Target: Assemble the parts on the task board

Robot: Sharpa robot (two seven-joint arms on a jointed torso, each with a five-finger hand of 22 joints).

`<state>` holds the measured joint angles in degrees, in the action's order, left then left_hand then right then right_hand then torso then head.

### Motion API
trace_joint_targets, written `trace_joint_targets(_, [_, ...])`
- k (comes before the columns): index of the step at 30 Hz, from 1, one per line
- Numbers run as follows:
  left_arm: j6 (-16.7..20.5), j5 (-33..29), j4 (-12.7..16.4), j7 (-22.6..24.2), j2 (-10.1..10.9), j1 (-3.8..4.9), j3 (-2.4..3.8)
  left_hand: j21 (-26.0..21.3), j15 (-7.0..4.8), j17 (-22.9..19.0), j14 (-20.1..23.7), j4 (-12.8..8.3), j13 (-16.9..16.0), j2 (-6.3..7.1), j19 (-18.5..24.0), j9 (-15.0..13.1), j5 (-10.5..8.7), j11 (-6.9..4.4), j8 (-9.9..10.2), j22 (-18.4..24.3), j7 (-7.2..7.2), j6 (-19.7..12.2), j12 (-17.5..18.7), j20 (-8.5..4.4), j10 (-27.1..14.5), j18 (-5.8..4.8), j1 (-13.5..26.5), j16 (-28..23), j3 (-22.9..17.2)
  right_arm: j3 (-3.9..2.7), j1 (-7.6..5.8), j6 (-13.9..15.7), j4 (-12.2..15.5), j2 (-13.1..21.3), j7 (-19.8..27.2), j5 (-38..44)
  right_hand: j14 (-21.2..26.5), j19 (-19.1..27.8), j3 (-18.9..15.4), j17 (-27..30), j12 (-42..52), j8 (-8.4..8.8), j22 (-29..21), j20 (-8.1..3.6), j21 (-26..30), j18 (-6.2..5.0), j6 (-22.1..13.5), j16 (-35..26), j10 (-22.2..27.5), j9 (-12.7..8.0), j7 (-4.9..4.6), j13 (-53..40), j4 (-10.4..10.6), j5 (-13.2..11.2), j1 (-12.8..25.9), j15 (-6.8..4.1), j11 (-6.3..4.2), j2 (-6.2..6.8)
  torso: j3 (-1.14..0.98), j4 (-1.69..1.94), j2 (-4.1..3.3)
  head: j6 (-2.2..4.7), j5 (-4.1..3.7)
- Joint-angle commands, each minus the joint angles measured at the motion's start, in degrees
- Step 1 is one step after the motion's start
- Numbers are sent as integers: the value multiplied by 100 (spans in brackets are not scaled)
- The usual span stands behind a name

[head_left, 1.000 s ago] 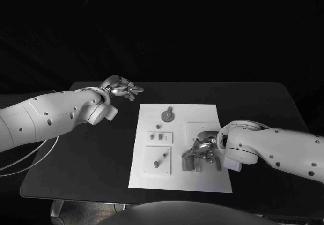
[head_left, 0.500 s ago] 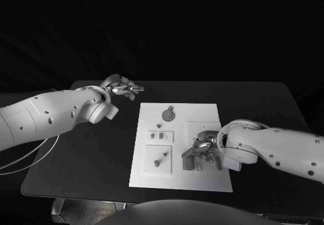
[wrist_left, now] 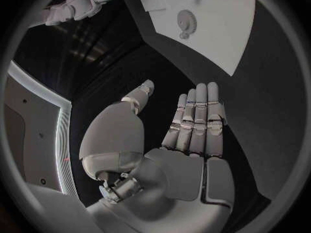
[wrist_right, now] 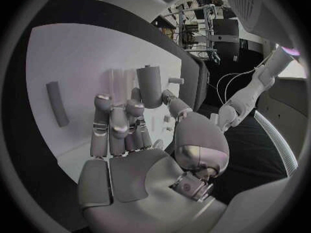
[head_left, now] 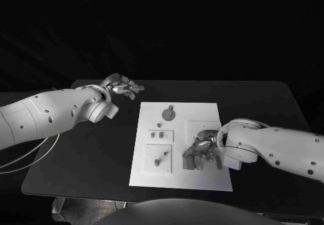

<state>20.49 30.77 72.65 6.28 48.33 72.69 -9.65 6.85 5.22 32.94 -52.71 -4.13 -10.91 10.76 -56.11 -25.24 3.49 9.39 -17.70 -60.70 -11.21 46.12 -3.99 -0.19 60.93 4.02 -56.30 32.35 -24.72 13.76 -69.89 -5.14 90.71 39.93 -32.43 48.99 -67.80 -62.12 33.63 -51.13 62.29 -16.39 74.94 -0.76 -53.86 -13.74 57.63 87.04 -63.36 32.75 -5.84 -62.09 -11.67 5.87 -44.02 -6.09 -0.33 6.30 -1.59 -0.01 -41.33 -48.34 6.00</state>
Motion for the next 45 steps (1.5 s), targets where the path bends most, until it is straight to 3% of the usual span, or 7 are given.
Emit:
trace_joint_targets(1, [-13,-7,17,11,-1,4,3,-41,13,8,-27,2,9,-12,-33,6,12,13,5,8,0,-36,-1,-13,-41,60,35,-36,30,44,65,-92,-26,-20,-65,279,70,45,14,49,34,45,82,3,44,-126,-86,-29,58,-9,-29,12,107,15,5,7,11,95,-1,1,0,-7,4])
trace_joint_targets(11, [-13,-2,12,1,3,4,3,-44,14,10,-26,6,11,-6,-32,7,12,14,6,9,-1,-38,0,-12,-43,60,35,-40,32,44,69,-86,-45,-23,-70,359,124,80,111,43,58,84,89,18,57,-126,-169,-30,133,4,-62,24,369,13,10,37,45,327,0,2,0,-22,5])
trace_joint_targets(16, [-17,1,11,-5,5,4,3,-46,14,11,-25,7,11,-3,-31,7,12,14,6,9,-1,-39,0,-12,-44,60,36,-41,34,44,69,-48,-47,-21,-76,504,138,89,147,41,76,89,93,19,55,-126,-188,-24,156,19,-69,34,512,-159,0,43,50,405,1,1,0,-29,2])
trace_joint_targets(24, [-7,17,8,-30,12,4,3,-48,15,13,-24,10,12,2,-31,7,12,15,7,10,-2,-40,0,-11,-45,60,36,-44,35,44,69,-104,-25,4,-138,579,140,91,157,40,99,65,96,17,47,-126,-156,-11,161,48,-56,53,752,-180,83,36,40,385,3,-1,1,-47,5])
trace_joint_targets(36, [-1,27,3,-52,8,4,3,-52,16,17,-23,17,14,9,-31,7,13,15,6,11,-2,-41,0,-11,-47,61,37,-49,36,44,69,-147,-37,-39,-140,575,150,113,123,40,112,62,100,9,40,-126,-154,-4,169,65,-49,74,946,-178,207,27,32,388,1,2,1,-58,4])
trace_joint_targets(45, [-2,33,2,-69,7,4,3,-54,16,20,-23,21,16,12,-31,8,13,16,6,11,-2,-42,0,-11,-48,61,35,-52,36,44,69,-189,-42,-52,-111,557,166,129,152,42,122,70,98,-4,36,-126,-172,-2,184,77,-50,91,1064,-246,214,25,32,555,2,1,0,-68,10])
